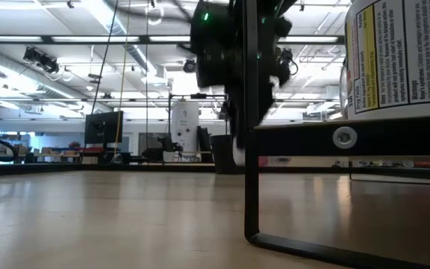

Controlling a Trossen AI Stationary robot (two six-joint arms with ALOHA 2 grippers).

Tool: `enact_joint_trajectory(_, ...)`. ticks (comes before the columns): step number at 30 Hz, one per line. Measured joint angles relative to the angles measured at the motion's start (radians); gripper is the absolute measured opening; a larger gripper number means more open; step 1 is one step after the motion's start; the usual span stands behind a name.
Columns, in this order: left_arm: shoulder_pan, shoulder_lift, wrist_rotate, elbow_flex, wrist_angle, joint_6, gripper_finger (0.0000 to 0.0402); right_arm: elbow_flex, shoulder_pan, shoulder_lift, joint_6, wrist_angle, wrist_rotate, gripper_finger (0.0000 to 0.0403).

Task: Pick and place medicine bottles onto shelf by color
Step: Put the pink medicine bottle on the shelf

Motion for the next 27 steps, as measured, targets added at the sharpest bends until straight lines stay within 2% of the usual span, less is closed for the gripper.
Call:
enact_joint_trajectory(6, 0.001, 0.0, -0.005, 0.0, -0.005, 0.058, 0.0173, 0.0, -0.02, -0.16, 0.091, 0.022, 0.002, 0.0171)
enact_joint_trajectory(10, 0.002, 0.0, -0.025, 0.0, -0.005, 0.093, 0.0172, -0.008, -0.019, -0.276, 0.152, 0.038, 0.047, 0.0171)
enact_joint_trajectory(16, 0.002, 0.0, -0.067, 0.0, -0.004, 0.104, 0.0173, -0.166, -0.016, -0.515, 0.323, 0.165, 0.145, 0.0171)
enact_joint_trajectory(21, 0.011, 0.005, -0.084, 0.0, 0.016, 0.101, 0.0174, -0.357, 0.02, -0.76, 0.465, 0.283, 0.276, 0.0172)
enact_joint_trajectory(27, 0.057, 0.039, -0.086, 0.001, 0.169, 0.105, 0.0173, -0.534, 0.111, -1.028, 0.61, 0.389, 0.532, 0.0172)
